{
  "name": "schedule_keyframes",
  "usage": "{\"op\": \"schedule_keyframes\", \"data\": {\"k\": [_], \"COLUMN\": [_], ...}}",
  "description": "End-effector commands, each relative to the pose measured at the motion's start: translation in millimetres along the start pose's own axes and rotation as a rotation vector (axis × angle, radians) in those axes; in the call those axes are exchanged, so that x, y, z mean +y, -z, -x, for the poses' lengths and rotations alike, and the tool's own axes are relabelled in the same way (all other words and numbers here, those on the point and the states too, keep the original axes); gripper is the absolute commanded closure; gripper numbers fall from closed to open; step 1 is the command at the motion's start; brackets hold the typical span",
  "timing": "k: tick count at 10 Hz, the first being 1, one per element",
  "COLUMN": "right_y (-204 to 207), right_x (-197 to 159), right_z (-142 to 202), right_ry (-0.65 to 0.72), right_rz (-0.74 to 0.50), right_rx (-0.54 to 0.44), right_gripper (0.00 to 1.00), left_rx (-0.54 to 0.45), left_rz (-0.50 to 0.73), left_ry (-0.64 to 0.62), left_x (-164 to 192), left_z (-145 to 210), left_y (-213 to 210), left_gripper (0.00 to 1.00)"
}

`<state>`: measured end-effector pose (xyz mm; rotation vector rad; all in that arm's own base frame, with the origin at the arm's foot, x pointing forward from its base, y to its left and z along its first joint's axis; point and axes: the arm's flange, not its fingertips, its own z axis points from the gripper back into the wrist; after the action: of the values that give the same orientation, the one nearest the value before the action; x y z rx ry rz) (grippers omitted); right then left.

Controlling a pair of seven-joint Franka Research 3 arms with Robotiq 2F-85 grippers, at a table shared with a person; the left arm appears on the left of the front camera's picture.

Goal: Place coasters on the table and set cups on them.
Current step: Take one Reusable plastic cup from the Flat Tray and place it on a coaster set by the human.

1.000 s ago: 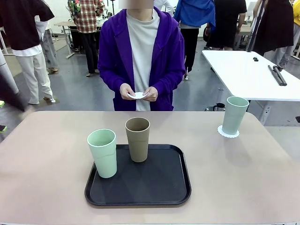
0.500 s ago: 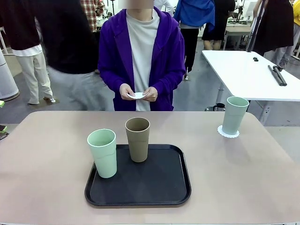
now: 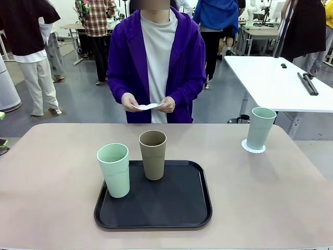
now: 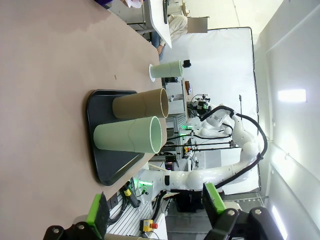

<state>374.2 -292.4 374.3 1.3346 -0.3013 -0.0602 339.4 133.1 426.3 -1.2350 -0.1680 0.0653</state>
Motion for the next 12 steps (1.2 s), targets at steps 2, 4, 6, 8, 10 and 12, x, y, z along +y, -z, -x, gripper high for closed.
{"op": "schedule_keyframes", "data": {"k": [2, 4, 6, 8, 10, 12], "right_y": [-5.7, -5.7, -5.7, -5.7, -5.7, -5.7], "right_x": [0.2, 0.2, 0.2, 0.2, 0.2, 0.2], "right_z": [4.2, 4.2, 4.2, 4.2, 4.2, 4.2], "right_ry": [0.003, 0.003, 0.003, 0.003, 0.003, 0.003], "right_rz": [-0.011, -0.011, -0.011, -0.011, -0.011, -0.011], "right_rx": [-0.021, -0.021, -0.021, -0.021, -0.021, -0.021], "right_gripper": [0.0, 0.0, 0.0, 0.0, 0.0, 0.0], "left_rx": [-0.005, -0.005, -0.005, -0.005, -0.005, -0.005], "left_rz": [0.014, 0.014, 0.014, 0.014, 0.014, 0.014], "left_ry": [0.005, 0.005, 0.005, 0.005, 0.005, 0.005], "left_x": [-1.6, -1.6, -1.6, -1.6, -1.6, -1.6], "left_z": [1.1, 1.1, 1.1, 1.1, 1.1, 1.1], "left_y": [-1.0, -1.0, -1.0, -1.0, -1.0, -1.0], "left_gripper": [0.0, 0.0, 0.0, 0.0, 0.0, 0.0]}}
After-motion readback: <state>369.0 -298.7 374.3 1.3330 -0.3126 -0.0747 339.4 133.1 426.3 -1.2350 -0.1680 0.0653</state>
